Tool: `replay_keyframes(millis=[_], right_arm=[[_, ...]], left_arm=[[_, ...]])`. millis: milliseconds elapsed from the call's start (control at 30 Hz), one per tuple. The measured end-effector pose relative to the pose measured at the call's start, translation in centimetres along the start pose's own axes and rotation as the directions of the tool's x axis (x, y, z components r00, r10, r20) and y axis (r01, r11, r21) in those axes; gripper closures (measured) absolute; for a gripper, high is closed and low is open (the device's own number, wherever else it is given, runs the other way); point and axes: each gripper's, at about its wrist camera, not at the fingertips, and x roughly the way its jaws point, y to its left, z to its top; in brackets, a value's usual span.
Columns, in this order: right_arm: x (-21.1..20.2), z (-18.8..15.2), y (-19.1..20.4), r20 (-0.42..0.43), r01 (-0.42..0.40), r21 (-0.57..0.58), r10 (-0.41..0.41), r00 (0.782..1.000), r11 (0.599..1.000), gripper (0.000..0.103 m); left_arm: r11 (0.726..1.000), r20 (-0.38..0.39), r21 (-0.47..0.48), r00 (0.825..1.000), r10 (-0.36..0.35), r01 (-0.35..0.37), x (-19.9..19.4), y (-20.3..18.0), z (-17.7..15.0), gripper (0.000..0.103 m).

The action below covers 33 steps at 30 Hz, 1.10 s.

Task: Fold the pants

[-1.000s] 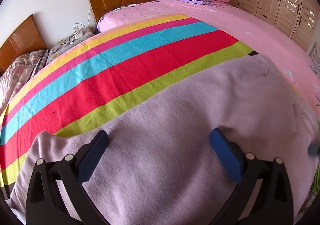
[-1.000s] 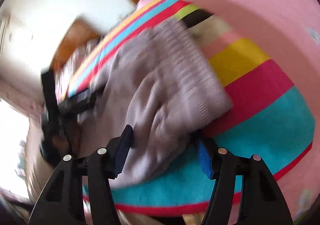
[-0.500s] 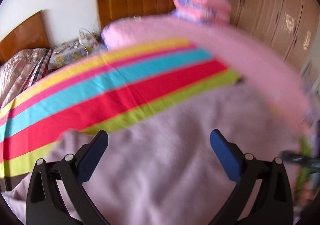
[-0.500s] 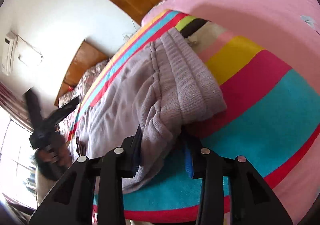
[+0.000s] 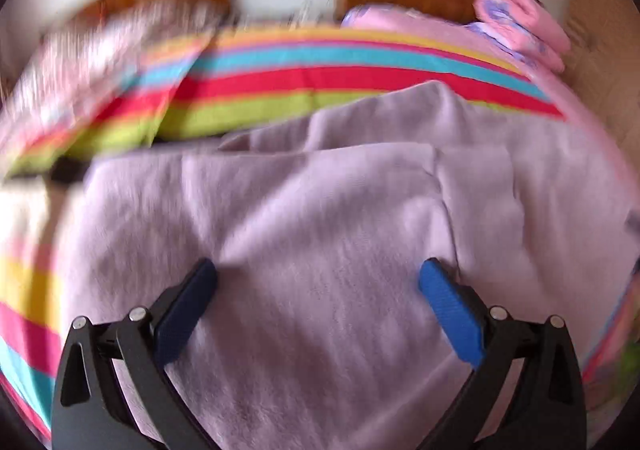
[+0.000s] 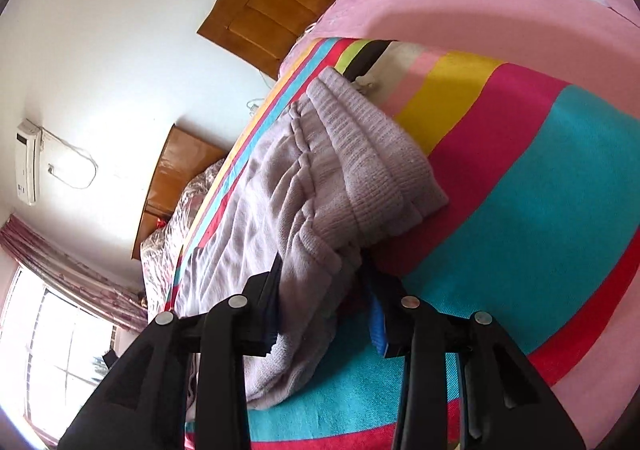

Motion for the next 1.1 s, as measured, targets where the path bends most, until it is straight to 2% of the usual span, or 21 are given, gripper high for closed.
replay_keyframes(millis=[67,167,233,267,367,433,467,533,600,633,667,700,733,767,833,867,900,967,1000,1033,1100], right_arm=[[-0.1,0.0,0.9,0.022,0.031,-0.022,-0.031,0.999,0.999,0.067],[-1.4,-0.3,6.0,0.103,0.088,-0.19,-0.069,0.992,0.978,0.07],[-2.0,-0.9,11.4,0.143,0.1,-0.344,-0.054,0.988,0.934,0.071],[-2.0,-1.5,14.2,0.155,0.107,-0.426,-0.044,0.987,0.898,0.071],[-0.3,-5.5,23.9,0.156,0.133,-0.699,-0.032,0.987,0.702,0.071],[1.9,-10.1,29.6,0.094,0.077,-0.833,0.003,0.996,0.547,0.071],[3.6,-13.4,32.3,0.043,0.031,-0.896,0.016,0.999,0.443,0.071],[6.9,-19.3,35.2,-0.045,-0.035,-0.967,-0.033,0.998,0.253,0.071],[10.9,-26.4,35.9,-0.118,-0.115,-0.993,-0.115,0.986,0.032,0.072],[12.9,-30.1,35.0,-0.154,-0.168,-0.983,-0.173,0.973,-0.072,0.073],[14.3,-32.6,33.9,-0.153,-0.188,-0.972,-0.223,0.963,-0.144,0.075],[14.5,-34.4,32.9,-0.12,-0.167,-0.964,-0.223,0.967,-0.206,0.075],[14.2,-35.5,32.2,-0.067,-0.113,-0.959,-0.18,0.981,-0.26,0.075],[13.7,-35.9,31.7,-0.053,-0.097,-0.957,-0.164,0.985,-0.274,0.075],[13.0,-34.6,31.6,-0.087,-0.115,-0.967,-0.132,0.987,-0.225,0.077],[12.9,-34.3,31.5,-0.088,-0.113,-0.97,-0.124,0.988,-0.215,0.077],[12.5,-34.2,31.3,-0.079,-0.102,-0.971,-0.111,0.991,-0.218,0.078],[11.7,-34.3,31.1,-0.072,-0.088,-0.969,-0.074,0.995,-0.233,0.078],[11.3,-34.2,31.2,-0.079,-0.09,-0.97,-0.057,0.995,-0.225,0.079],[10.7,-34.2,31.4,-0.091,-0.098,-0.972,-0.042,0.995,-0.213,0.079],[10.2,-34.4,31.9,-0.115,-0.115,-0.975,-0.008,0.993,-0.189,0.085]], left_arm=[[1.0,-0.016,-0.011,1.0,0.007,-0.008,0.1,0.0,0.3,0.001],[0.999,-0.052,-0.025,0.998,-0.028,0.027,-0.3,0.9,0.9,0.001],[0.996,0.033,-0.065,0.997,-0.066,0.068,-3.1,2.3,1.0,0.001],[0.993,0.075,-0.083,0.994,-0.076,0.082,-4.1,2.9,0.8,0.001],[0.984,0.194,-0.161,0.98,-0.048,0.08,-8.4,6.5,0.7,0.001],[0.971,0.235,-0.231,0.972,-0.01,0.066,-10.4,9.7,0.3,0.001],[0.963,0.247,-0.263,0.969,0.006,0.061,-11.2,11.1,-0.2,0.001],[0.943,0.257,-0.33,0.966,0.036,0.052,-12.4,13.9,-1.3,0.001],[0.92,0.247,-0.387,0.968,0.043,0.057,-12.9,16.1,-2.8,0.001],[0.912,0.241,-0.406,0.97,0.039,0.064,-13.2,16.8,-3.7,0.001],[0.905,0.234,-0.419,0.972,0.031,0.072,-13.5,17.3,-4.5,0.001],[0.899,0.226,-0.43,0.974,0.013,0.088,-13.7,17.7,-5.4,0.001],[0.892,0.22,-0.437,0.975,-0.015,0.113,-13.9,18.0,-6.0,0.001],[0.883,0.22,-0.443,0.973,-0.064,0.158,-13.9,18.2,-6.7,0.001],[0.86,0.225,-0.45,0.963,-0.149,0.239,-14.1,18.5,-8.0,0.001],[0.841,0.23,-0.455,0.951,-0.206,0.292,-13.9,18.2,-8.3,0.001],[0.808,0.239,-0.46,0.928,-0.286,0.368,-13.4,17.9,-8.2,0.001],[0.73,0.259,-0.46,0.863,-0.434,0.505,-12.0,17.0,-7.5,0.001],[0.691,0.248,-0.459,0.827,-0.504,0.558,-11.2,16.1,-6.8,0.001],[0.671,0.225,-0.455,0.805,-0.549,0.585,-10.4,15.1,-6.0,0.001],[0.664,0.174,-0.44,0.783,-0.598,0.605,-9.1,13.1,-4.8,0.001]])
